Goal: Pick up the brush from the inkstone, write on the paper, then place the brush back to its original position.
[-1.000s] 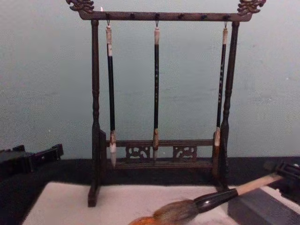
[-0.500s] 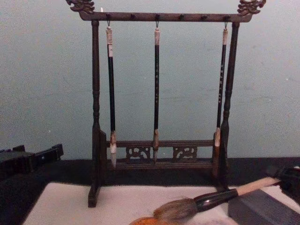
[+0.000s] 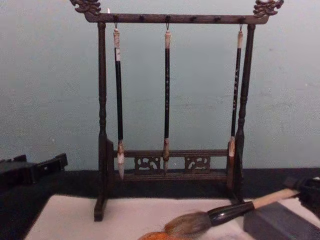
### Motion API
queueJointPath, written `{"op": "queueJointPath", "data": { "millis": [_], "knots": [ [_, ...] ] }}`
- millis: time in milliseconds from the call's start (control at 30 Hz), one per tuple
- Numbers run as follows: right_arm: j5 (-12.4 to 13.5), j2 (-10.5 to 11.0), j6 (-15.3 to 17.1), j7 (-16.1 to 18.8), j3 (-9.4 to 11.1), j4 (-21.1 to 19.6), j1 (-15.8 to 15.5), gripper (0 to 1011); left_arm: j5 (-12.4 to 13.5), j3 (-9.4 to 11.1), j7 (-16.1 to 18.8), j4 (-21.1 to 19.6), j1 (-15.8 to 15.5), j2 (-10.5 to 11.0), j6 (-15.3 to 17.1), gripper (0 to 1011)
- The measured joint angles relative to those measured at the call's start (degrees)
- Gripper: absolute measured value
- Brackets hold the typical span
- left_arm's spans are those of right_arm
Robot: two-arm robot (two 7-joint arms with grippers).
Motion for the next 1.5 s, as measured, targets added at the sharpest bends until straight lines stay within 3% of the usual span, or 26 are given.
{"op": "queueJointPath", "data": {
  "millis": [367, 767, 900, 1000, 1100, 1300, 1500],
  "knots": [
    [0.56, 1.57, -1.86, -0.68, 1.24, -4.02, -1.94, 169, 0.0, 0.0, 0.0, 0.01, 0.0, 0.0, 0.0, 1002],
    [-1.4, 6.23, -4.4, -4.25, 0.15, -16.18, -5.59, 164, 0.0, 0.0, 0.0, 0.0, 0.0, 0.0, 0.0, 1002],
    [-3.9, 9.16, -6.18, -6.48, -0.88, -23.15, -7.25, 164, 0.0, 0.0, 0.0, 0.0, 0.0, 0.0, 0.0, 1002],
    [-5.77, 10.5, -6.95, -7.77, -1.55, -26.09, -7.76, 164, 0.0, 0.0, 0.0, 0.0, 0.0, 0.0, 0.0, 1002],
    [-10.07, 12.9, -8.05, -10.71, -2.97, -31.42, -8.57, 164, 0.0, 0.0, 0.0, 0.0, 0.0, 0.0, 0.0, 1002],
    [-16.3, 15.76, -9.1, -13.91, -4.22, -38.25, -9.96, 164, 0.0, 0.0, 0.0, 0.0, 0.0, 0.0, 0.0, 1002],
    [-20.76, 17.66, -9.96, -15.63, -4.52, -43.69, -11.57, 164, 0.0, 0.0, 0.0, 0.0, 0.0, 0.0, 0.0, 1002]
  ]
}}
